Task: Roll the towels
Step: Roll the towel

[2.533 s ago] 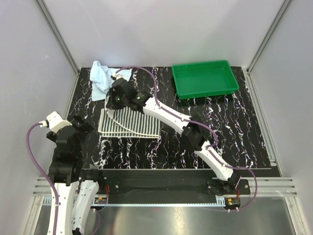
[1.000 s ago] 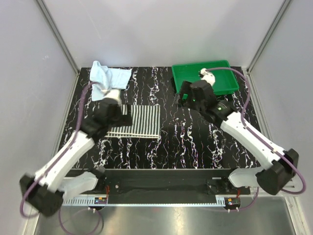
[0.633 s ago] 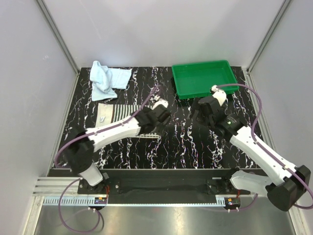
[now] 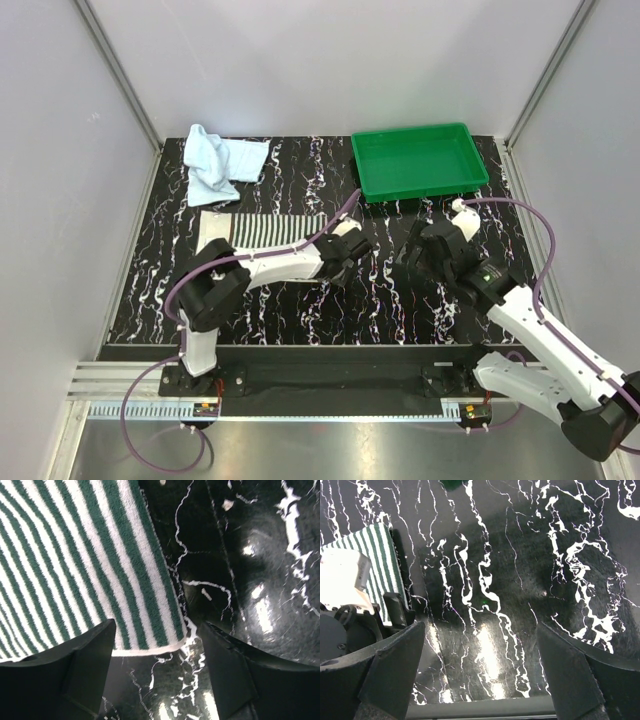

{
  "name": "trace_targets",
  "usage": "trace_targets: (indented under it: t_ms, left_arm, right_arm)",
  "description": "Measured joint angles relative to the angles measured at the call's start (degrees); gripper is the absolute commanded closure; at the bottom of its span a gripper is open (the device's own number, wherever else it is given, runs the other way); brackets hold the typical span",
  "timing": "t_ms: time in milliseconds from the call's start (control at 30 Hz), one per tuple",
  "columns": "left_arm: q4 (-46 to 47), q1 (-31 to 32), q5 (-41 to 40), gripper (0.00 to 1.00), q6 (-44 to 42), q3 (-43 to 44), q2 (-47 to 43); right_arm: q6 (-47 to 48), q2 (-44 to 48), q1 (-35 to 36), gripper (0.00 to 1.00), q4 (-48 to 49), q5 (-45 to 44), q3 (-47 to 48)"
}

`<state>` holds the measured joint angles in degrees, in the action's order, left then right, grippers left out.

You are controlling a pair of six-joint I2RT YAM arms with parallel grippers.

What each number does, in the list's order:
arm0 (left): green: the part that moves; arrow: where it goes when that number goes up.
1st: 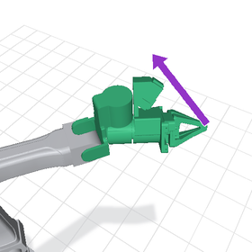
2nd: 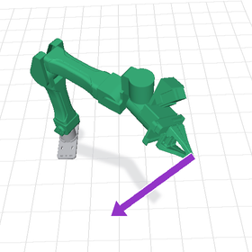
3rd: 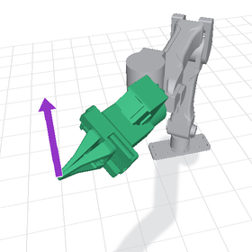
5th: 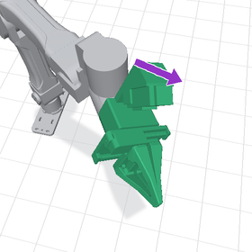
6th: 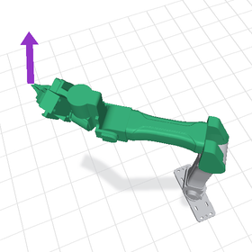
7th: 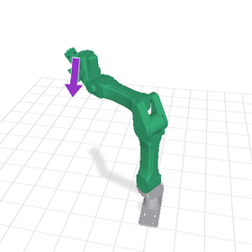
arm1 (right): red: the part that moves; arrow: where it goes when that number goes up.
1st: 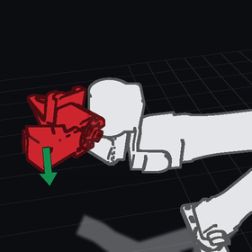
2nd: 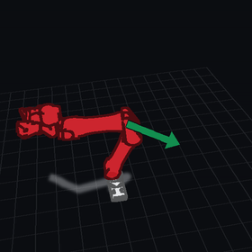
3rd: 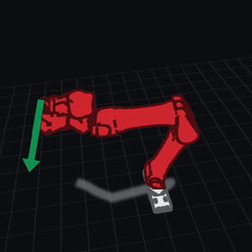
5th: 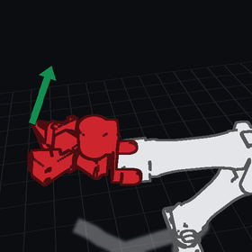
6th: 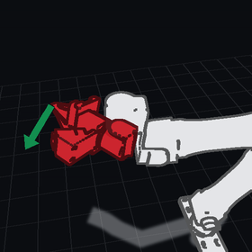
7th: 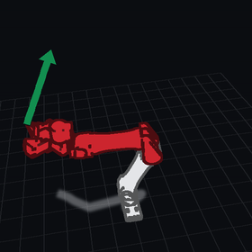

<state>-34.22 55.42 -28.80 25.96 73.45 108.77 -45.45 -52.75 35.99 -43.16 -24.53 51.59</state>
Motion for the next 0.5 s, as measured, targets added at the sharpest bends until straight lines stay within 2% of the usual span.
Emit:
trace_targets:
  t_ms: [100, 233, 367, 400, 433, 500]
  left_arm:
    - [1.3, 0.0, 0.0, 0.33, 0.2, 0.0, 0.5]
    - [2.2, 0.0, -0.1, 0.47, 0.8, 0.0, 2.1]
    - [3.3, 0.0, -1.1, 0.53, 1.2, 0.0, 2.8]
    - [3.5, 0.0, -1.3, 0.60, 1.2, 0.0, 2.9]
    - [4.0, 0.1, -1.5, 0.60, 1.3, -0.2, 3.0]
    - [5.0, 0.1, -1.9, 0.71, 1.5, -0.8, 3.0]
  right_arm:
    - [-0.2, 0.7, 0.0, 0.00, -0.2, 0.0, -0.7]
    - [-0.5, 1.6, 0.0, 0.00, -1.0, 0.0, -0.7]
    - [-0.6, 2.7, 0.0, 0.00, -1.9, -0.1, -0.7]
    - [-0.7, 2.8, 0.0, 0.00, -2.1, -0.1, -0.7]
    - [-0.7, 2.9, 0.0, 0.00, -2.2, -0.1, -0.7]
    - [-0.8, 3.0, 0.0, 0.00, -2.6, -0.1, -0.7]
